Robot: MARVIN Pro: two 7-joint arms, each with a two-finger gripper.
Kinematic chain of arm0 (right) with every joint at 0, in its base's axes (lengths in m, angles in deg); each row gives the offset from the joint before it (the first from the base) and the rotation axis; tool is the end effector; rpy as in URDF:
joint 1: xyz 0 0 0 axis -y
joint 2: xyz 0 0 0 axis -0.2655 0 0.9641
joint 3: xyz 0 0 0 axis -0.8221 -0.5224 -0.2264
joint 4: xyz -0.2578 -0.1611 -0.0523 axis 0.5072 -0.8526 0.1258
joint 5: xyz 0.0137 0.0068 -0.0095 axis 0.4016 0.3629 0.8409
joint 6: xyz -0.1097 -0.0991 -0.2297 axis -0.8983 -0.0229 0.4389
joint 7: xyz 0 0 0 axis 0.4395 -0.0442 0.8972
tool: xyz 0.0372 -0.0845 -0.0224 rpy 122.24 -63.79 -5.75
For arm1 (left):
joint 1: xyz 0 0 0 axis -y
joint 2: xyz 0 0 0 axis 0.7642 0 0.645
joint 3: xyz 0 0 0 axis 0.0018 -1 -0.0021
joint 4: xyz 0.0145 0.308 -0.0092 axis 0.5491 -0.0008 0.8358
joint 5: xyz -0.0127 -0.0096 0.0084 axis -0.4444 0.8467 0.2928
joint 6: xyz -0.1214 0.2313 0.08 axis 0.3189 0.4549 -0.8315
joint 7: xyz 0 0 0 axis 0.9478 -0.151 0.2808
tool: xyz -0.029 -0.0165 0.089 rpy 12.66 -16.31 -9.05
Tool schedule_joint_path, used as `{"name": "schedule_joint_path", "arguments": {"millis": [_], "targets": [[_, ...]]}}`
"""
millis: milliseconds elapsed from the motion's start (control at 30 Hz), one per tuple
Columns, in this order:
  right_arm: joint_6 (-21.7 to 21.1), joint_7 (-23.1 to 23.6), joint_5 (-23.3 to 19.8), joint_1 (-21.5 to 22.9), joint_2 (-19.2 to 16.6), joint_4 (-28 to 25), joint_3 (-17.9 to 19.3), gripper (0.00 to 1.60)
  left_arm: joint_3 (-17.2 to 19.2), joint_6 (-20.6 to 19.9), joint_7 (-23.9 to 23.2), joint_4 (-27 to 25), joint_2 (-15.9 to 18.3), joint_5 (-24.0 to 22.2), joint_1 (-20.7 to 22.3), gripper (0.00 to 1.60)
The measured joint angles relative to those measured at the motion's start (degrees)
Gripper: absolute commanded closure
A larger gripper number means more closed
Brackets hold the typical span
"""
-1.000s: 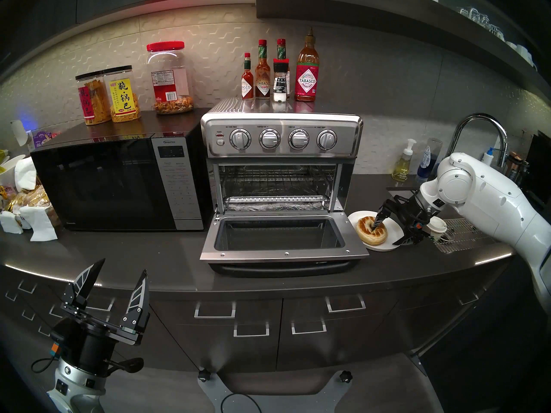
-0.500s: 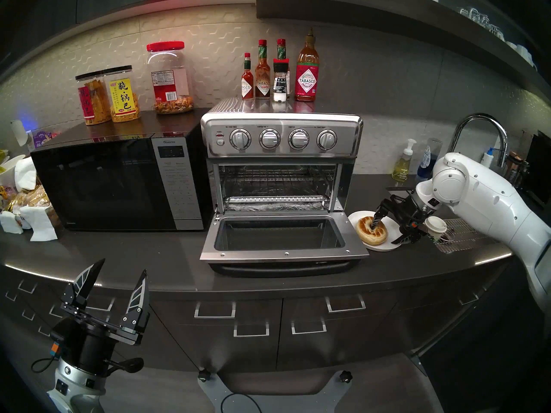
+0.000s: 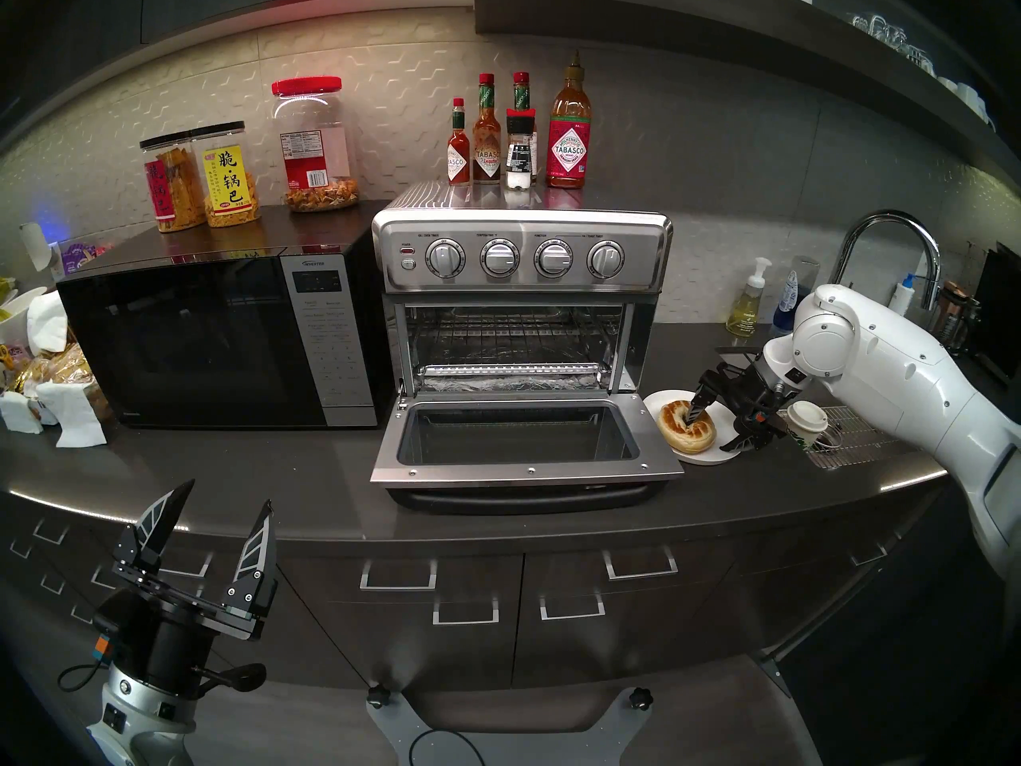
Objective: Open the oven and place the bagel inside on the rack
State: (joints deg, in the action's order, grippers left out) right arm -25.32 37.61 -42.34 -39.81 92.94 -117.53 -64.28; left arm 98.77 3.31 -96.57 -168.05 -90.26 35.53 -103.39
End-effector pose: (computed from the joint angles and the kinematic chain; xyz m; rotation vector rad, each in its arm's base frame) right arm 0.4718 -0.1760 -0.1629 0.8156 2.7558 0.4077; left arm 0.0698 0.0830 -0.2077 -1.8752 0.2342 -2.5060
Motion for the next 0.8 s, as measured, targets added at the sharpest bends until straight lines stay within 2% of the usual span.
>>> {"name": "schedule_joint_path", "arguments": {"millis": [67, 100, 167, 300, 367, 400, 433, 500, 533, 567, 600, 700, 800], "targets": [[0.0, -0.1, 0.0, 0.0, 0.1, 0.1, 0.0, 0.52, 0.0, 0.0, 0.0, 0.0, 0.0, 0.0, 0.0, 0.0], [-0.1, -0.2, 0.0, 0.0, 0.1, 0.1, 0.0, 0.7, 0.0, 0.0, 0.0, 0.0, 0.0, 0.0, 0.0, 0.0], [-0.1, -0.3, 0.0, -0.1, 0.2, 0.0, 0.0, 0.73, 0.0, 0.0, 0.0, 0.0, 0.0, 0.0, 0.0, 0.0], [-0.2, -0.4, 0.1, -0.1, 0.4, -0.1, 0.0, 0.9, 0.0, 0.0, 0.0, 0.0, 0.0, 0.0, 0.0, 0.0], [-0.2, -0.4, 0.1, -0.1, 0.4, -0.2, 0.0, 0.93, 0.0, 0.0, 0.0, 0.0, 0.0, 0.0, 0.0, 0.0], [-0.2, -0.4, 0.1, -0.1, 0.4, -0.2, 0.0, 1.18, 0.0, 0.0, 0.0, 0.0, 0.0, 0.0, 0.0, 0.0], [-0.2, -0.4, 0.1, -0.1, 0.4, -0.3, 0.0, 1.25, 0.0, 0.0, 0.0, 0.0, 0.0, 0.0, 0.0, 0.0], [-0.2, -0.4, 0.0, -0.1, 0.4, -0.4, 0.0, 1.27, 0.0, 0.0, 0.0, 0.0, 0.0, 0.0, 0.0, 0.0], [-0.2, -0.4, 0.0, -0.1, 0.4, -0.4, 0.0, 1.42, 0.0, 0.0, 0.0, 0.0, 0.0, 0.0, 0.0, 0.0], [-0.2, -0.4, 0.0, -0.1, 0.4, -0.6, 0.0, 1.43, 0.0, 0.0, 0.0, 0.0, 0.0, 0.0, 0.0, 0.0], [-0.2, -0.4, -0.1, -0.1, 0.3, -0.8, 0.1, 1.54, 0.0, 0.0, 0.0, 0.0, 0.0, 0.0, 0.0, 0.0], [-0.2, -0.3, -0.4, -0.1, 0.1, -1.2, 0.1, 1.6, 0.0, 0.0, 0.0, 0.0, 0.0, 0.0, 0.0, 0.0], [-0.1, 0.1, -0.8, -0.1, -0.4, -1.8, 0.1, 1.45, 0.0, 0.0, 0.0, 0.0, 0.0, 0.0, 0.0, 0.0]]}}
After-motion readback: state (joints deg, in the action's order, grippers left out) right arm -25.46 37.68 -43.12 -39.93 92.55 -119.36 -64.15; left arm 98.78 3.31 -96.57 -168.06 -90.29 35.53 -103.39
